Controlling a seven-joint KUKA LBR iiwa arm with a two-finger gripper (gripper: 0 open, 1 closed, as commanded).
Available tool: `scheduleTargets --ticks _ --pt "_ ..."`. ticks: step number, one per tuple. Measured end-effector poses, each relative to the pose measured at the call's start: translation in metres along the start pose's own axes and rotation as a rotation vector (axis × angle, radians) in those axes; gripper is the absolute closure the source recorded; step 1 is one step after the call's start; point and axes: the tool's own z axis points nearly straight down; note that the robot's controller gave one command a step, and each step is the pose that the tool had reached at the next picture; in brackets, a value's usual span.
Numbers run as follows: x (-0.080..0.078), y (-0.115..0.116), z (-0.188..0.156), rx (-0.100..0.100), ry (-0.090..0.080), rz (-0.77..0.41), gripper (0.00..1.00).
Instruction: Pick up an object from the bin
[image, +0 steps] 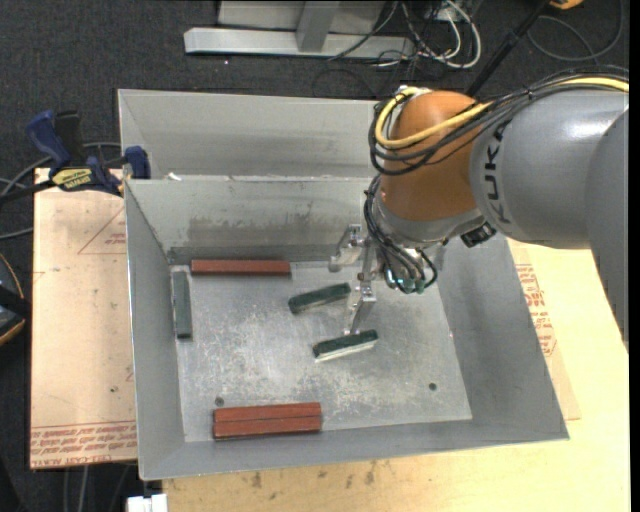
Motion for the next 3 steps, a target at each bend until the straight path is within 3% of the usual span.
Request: scheduleTargets --ticks 1,2,3 --pt "-0.002 0.0 -0.005 0.0 -0.008 0.001 0.0" --pt "-0.019 0.023 0.061 -0.001 -0.014 0.055 0.0" --pt "-0.021 0.026 0.07 -0.001 -0.017 0.066 0.0"
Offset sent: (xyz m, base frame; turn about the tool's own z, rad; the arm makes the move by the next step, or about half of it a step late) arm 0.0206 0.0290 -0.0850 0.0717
